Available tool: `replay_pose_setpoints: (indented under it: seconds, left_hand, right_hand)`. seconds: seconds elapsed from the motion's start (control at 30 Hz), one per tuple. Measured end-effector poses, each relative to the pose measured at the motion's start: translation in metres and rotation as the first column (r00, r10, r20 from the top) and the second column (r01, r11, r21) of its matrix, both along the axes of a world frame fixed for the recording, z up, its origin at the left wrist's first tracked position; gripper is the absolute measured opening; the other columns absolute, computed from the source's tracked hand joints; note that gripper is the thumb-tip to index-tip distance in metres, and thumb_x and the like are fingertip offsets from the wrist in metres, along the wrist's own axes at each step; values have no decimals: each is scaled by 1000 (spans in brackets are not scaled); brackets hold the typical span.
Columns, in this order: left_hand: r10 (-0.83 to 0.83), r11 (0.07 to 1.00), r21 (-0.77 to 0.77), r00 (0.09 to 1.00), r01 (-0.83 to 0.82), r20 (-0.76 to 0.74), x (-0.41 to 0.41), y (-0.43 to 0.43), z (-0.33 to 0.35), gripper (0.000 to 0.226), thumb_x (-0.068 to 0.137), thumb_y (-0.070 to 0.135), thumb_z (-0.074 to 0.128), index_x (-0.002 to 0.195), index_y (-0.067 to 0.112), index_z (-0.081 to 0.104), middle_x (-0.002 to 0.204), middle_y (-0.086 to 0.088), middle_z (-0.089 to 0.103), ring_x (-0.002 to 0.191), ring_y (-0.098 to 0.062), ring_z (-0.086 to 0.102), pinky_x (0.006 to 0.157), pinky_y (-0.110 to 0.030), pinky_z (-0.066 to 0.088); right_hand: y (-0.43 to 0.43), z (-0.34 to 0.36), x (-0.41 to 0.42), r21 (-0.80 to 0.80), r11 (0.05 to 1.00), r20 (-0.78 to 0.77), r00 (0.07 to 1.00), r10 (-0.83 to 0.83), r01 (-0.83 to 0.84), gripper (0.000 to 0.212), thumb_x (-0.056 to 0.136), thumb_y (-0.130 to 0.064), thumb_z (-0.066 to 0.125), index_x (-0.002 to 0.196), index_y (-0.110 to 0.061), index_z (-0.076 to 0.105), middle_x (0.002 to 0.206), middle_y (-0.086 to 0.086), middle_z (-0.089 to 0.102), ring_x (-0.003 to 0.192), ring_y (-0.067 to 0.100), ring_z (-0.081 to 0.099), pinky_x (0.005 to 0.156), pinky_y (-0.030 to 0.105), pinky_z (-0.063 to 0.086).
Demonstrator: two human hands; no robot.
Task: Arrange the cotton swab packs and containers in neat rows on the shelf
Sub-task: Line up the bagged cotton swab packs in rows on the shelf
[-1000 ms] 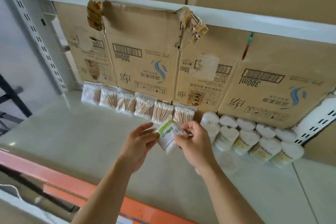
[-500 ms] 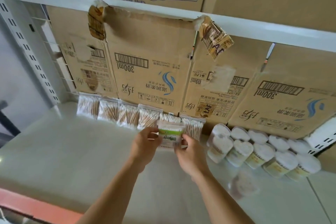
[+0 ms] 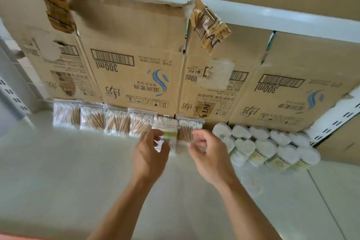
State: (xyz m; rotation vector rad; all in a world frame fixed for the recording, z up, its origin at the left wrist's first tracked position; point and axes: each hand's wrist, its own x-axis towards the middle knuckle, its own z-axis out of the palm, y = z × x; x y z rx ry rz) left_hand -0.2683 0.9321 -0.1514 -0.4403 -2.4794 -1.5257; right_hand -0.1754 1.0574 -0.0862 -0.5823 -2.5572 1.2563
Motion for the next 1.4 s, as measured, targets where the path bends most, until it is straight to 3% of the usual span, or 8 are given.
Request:
replay_pose_setpoints:
  seconds: [0.13,0.23,0.33,0.63,0.87,1.03,1.23,1.4]
  left_hand:
    - [-364,931,8,927,365,92,40,30,13,13,80,11,69,85,22,64,74,14,60,71,-3,58,60,-8,41]
    - [-649,734,-12,706,679,284,67,46,8,15,80,27,73,91,29,62,83,12,63,76,-1,60,64,-11,44]
    - [-715,612,-16,561,791,417,91,60,-1,51,65,52,77,108,34,58,98,15,60,87,0,58,68,-13,43]
    - [-573,808,101,735,580,363,111,81,0,26,76,17,78,91,34,64,88,10,71,81,-2,67,71,-13,48]
    - [-352,936,125,867,329,352,111,75,2,17,85,9,67,93,25,67,85,25,70,78,11,64,63,-4,43]
    - [-280,957,175,887,230,367,114,81,2,19,86,11,67,96,27,64,89,16,70,83,10,64,65,-4,44]
    - [-284,957,160,883,240,374,113,86,-5,23,88,22,65,102,40,60,90,25,69,90,9,63,72,-17,47]
    - [-322,947,136,884,292,339,111,89,-11,26,89,23,63,111,39,60,94,20,68,88,6,62,68,-6,45]
  right_hand:
    - [39,22,42,13,983,-140,974,-181,184,12,90,-20,61,100,-24,66,94,-17,66,87,-12,59,68,3,43]
    - [72,21,82,-58,947,-149,935,-321,316,10,88,-13,63,90,-22,67,82,-12,69,74,-4,63,63,8,44]
    - [91,4,117,-141,941,5,950,-311,309,15,88,-13,65,89,-28,68,82,-9,72,69,4,66,63,16,48]
    - [92,-29,135,-507,845,74,986,-151,168,21,91,-23,63,110,-30,67,97,4,69,73,22,69,74,36,56]
    - [79,-42,107,-344,929,-25,988,-153,135,12,77,-50,65,82,-61,61,87,-14,69,84,10,69,83,39,55]
    - [76,-38,95,-208,969,-19,990,-142,135,29,90,-40,61,117,-30,64,88,-17,64,81,6,65,78,33,56]
    - [71,-44,92,-164,968,4,982,-191,189,31,89,-47,59,116,-32,61,89,-15,64,79,5,64,73,29,55]
    - [71,-44,95,-153,964,3,975,-221,219,26,89,-45,60,110,-31,60,88,-18,62,82,-3,61,69,13,48]
